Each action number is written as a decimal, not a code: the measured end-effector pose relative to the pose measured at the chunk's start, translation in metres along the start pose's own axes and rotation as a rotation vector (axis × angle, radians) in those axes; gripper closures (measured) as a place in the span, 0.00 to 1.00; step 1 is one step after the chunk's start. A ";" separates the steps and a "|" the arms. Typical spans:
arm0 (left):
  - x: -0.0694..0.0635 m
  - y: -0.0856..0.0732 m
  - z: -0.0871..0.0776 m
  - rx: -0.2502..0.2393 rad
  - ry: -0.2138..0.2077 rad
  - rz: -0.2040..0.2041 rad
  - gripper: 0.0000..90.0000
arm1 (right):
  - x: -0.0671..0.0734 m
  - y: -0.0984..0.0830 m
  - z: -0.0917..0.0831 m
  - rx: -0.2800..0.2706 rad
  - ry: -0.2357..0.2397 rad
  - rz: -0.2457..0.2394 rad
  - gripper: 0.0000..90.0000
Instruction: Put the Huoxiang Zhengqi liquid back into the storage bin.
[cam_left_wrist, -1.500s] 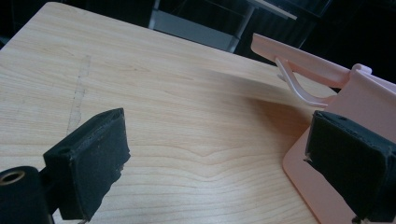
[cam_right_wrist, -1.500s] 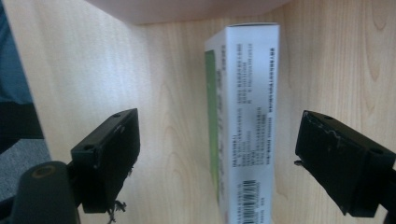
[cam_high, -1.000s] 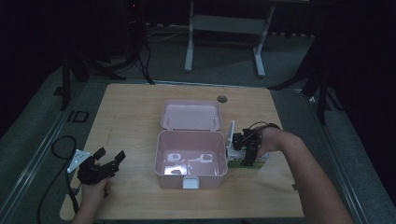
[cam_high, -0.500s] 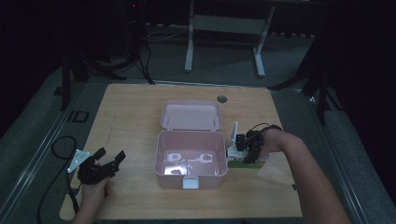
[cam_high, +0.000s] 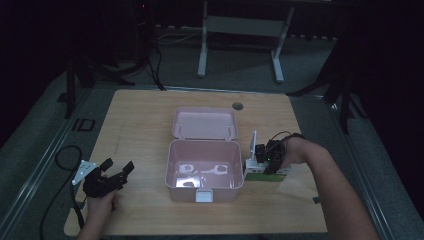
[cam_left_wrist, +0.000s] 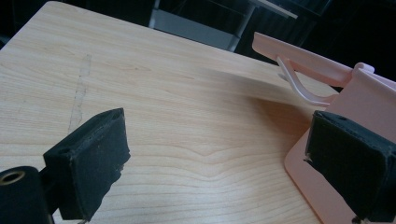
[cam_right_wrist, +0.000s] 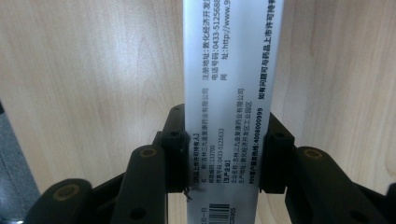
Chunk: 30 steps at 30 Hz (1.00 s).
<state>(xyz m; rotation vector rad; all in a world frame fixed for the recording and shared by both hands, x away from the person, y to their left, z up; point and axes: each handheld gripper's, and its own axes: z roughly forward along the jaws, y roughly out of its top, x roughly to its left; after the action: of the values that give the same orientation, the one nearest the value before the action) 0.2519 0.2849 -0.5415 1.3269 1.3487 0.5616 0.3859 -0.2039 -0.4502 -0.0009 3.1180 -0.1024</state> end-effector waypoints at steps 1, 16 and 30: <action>0.000 0.000 0.000 0.000 0.001 0.000 0.07 | 0.002 -0.002 -0.007 0.000 -0.010 -0.001 0.69; 0.000 0.000 0.000 -0.001 0.007 -0.006 0.07 | 0.023 -0.009 -0.082 0.000 -0.049 0.069 0.69; 0.000 0.000 0.001 -0.001 0.013 -0.005 0.07 | 0.049 0.016 -0.143 -0.019 -0.105 0.075 0.69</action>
<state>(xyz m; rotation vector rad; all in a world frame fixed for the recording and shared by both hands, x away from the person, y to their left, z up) 0.2527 0.2848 -0.5419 1.3202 1.3616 0.5682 0.3340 -0.1788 -0.3101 0.1065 3.0101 -0.0686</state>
